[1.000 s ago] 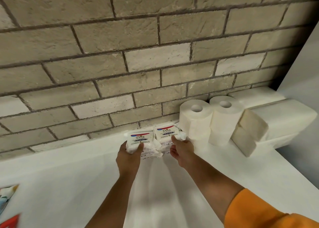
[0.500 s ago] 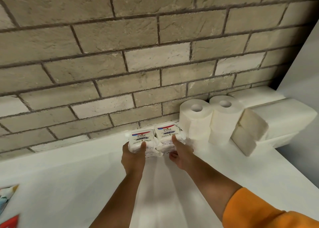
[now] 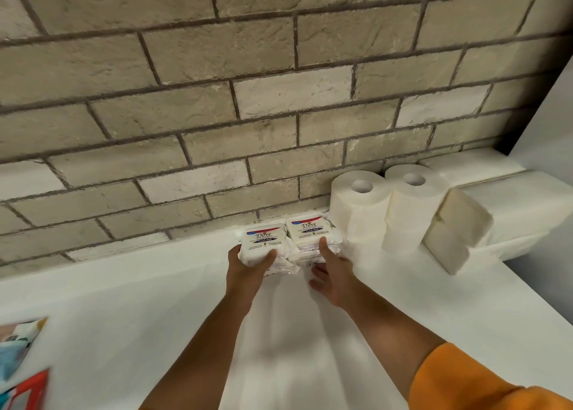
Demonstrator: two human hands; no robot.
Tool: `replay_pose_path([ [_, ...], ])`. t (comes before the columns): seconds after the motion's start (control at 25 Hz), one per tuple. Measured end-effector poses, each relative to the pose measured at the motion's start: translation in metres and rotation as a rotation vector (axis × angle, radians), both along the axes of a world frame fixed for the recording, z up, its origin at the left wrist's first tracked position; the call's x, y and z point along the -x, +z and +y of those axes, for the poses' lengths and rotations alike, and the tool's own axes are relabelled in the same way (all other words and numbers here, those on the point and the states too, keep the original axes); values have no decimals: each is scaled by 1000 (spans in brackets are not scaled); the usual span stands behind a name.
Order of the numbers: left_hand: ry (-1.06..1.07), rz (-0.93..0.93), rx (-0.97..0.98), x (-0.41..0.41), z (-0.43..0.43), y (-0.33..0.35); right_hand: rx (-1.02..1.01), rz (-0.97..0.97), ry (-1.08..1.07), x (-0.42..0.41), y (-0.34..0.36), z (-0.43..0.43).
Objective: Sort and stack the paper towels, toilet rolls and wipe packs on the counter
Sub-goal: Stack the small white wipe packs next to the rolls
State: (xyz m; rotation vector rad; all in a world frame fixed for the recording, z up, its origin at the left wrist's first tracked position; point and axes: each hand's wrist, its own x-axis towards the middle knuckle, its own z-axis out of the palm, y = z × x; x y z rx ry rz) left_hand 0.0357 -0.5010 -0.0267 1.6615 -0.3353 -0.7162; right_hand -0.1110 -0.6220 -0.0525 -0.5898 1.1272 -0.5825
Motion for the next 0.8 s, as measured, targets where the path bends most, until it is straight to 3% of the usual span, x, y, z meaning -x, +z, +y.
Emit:
replay_pose_path([
  [0.24,11,152,-13,-1,53,-8,-55,-43,26,15,1,41],
  [0.6,-42,-13,-131,-14,183,4,-24,-61,102,4,36,159],
  [0.8,-71,-118,-180,-42,269,7,102,47,244,-30,47,236],
])
